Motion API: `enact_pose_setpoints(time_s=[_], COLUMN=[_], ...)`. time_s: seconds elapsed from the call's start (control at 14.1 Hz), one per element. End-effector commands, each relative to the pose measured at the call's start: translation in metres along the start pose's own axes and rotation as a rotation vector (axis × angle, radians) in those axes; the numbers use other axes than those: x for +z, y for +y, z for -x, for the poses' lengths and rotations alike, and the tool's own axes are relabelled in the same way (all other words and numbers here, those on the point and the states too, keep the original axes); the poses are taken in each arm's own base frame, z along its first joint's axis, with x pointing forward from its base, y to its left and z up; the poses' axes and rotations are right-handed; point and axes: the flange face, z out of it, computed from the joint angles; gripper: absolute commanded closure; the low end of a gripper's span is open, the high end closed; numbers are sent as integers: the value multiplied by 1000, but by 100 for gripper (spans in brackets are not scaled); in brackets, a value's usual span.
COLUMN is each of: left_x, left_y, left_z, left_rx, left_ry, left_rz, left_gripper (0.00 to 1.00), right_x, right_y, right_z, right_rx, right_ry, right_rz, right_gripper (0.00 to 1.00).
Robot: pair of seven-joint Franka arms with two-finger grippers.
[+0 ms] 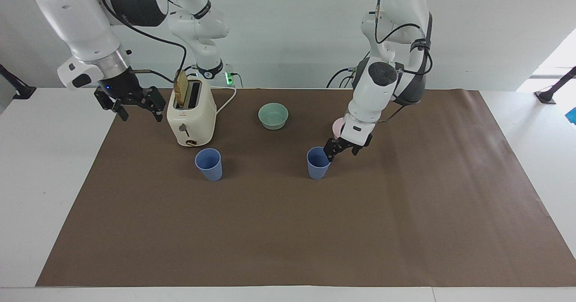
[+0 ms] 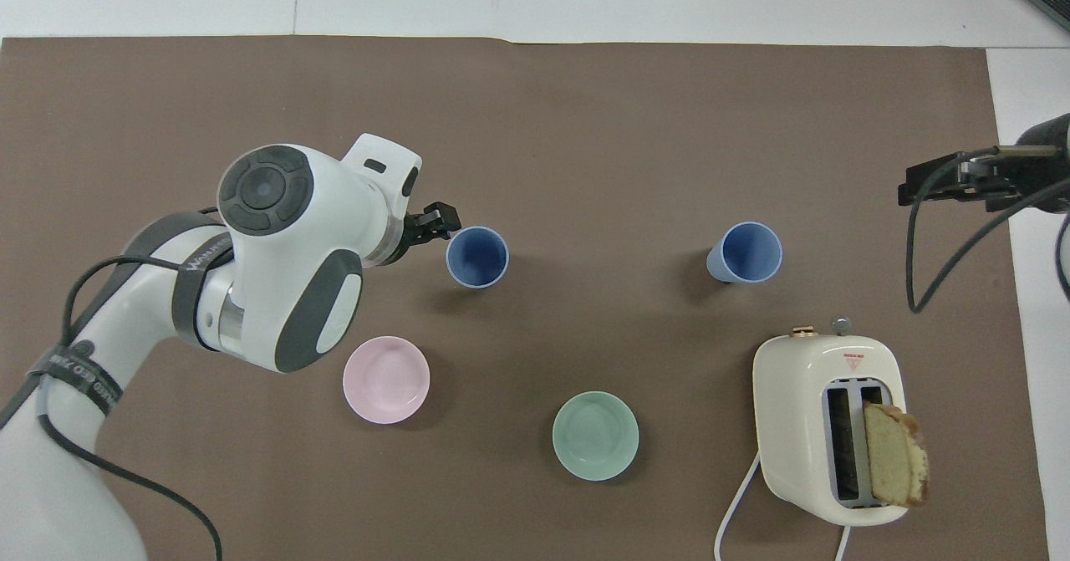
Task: Stack blue cups with both arms
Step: 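Release the blue cup and withdraw the left gripper while the right gripper reaches out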
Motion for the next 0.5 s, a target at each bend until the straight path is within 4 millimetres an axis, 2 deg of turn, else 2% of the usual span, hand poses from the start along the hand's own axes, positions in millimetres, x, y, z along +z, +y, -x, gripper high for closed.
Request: enact_pose_setpoints(time_s=[0.0,0.14,0.21,0.28,0.43], left_x=[-48,-77,-85,-89,-102], left_y=[-47,-89,-109,-120,-152], left_z=[-22,-36,-42,-44,-56], left_rx=[57,131,161,195,281], left_ry=[13,3,-14,-26,-27], left_rz=[-26,-42,-54,-60,-65], left_gripper=[0,0,0,0,0], right_x=[39,73,92,108,131], right_y=[-9,-10,-15,-27,-31], right_z=[1,-4,-7,-9,-8], right_rx=[-18,-21,-26,-43,-47], right_ry=[24,13,-3,-12,1], right_rz=[-37,-39,-44,-48,-48], right_gripper=[0,0,0,0,0])
